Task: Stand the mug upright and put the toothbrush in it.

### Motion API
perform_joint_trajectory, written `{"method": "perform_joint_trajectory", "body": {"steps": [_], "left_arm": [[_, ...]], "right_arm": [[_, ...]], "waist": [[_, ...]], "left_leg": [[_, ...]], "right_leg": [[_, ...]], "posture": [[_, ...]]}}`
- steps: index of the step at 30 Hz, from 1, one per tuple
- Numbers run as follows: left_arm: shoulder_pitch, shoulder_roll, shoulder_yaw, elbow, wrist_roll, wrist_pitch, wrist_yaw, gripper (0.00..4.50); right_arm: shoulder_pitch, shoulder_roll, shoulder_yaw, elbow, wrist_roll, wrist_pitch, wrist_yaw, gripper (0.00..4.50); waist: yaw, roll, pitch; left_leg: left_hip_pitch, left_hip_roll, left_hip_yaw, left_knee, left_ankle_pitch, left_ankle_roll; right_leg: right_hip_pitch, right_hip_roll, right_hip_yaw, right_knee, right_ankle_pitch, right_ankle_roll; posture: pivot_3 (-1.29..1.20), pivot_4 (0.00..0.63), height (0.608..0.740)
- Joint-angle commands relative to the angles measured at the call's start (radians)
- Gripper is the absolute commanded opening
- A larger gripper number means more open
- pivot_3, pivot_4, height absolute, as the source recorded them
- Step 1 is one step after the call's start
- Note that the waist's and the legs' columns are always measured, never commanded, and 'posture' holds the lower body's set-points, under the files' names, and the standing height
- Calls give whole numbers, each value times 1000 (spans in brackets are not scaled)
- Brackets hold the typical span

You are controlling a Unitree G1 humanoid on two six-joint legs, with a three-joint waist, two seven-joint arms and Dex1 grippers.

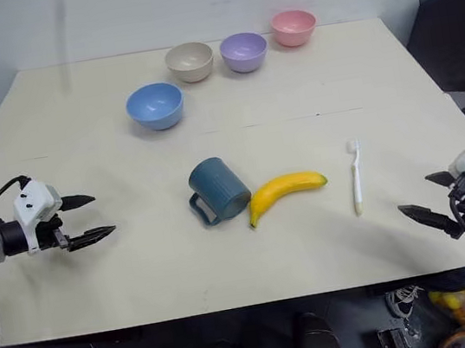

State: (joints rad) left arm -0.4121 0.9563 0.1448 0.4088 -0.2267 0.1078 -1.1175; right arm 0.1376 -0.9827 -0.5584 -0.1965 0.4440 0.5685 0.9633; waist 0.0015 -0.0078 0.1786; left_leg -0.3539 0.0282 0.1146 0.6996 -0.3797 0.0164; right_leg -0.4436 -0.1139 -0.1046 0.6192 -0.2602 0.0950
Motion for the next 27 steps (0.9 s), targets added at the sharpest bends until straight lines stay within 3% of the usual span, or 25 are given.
{"method": "perform_joint_trajectory", "body": {"steps": [1, 19, 27], "left_arm": [[21, 23, 35, -25, -12, -15, -9, 4500], [68, -1, 54, -141, -41, 92, 46, 4500], [58, -10, 53, -281, -171, 241, -40, 4500]], "right_arm": [[-16, -7, -52, -17, 23, 4, -3, 4473], [-60, 0, 39, 0, 18, 9, -19, 4473], [-144, -51, 85, -9, 60, 48, 59, 4473]], "waist": [[-1, 0, 0], [0, 0, 0], [-1, 0, 0]], "left_leg": [[0, 0, 0, 0, 0, 0], [0, 0, 0, 0, 0, 0], [0, 0, 0, 0, 0, 0]], "right_leg": [[0, 0, 0, 0, 0, 0], [0, 0, 1, 0, 0, 0], [0, 0, 1, 1, 0, 0]], "posture": [[0, 150, 740], [0, 150, 740], [0, 150, 740]]}}
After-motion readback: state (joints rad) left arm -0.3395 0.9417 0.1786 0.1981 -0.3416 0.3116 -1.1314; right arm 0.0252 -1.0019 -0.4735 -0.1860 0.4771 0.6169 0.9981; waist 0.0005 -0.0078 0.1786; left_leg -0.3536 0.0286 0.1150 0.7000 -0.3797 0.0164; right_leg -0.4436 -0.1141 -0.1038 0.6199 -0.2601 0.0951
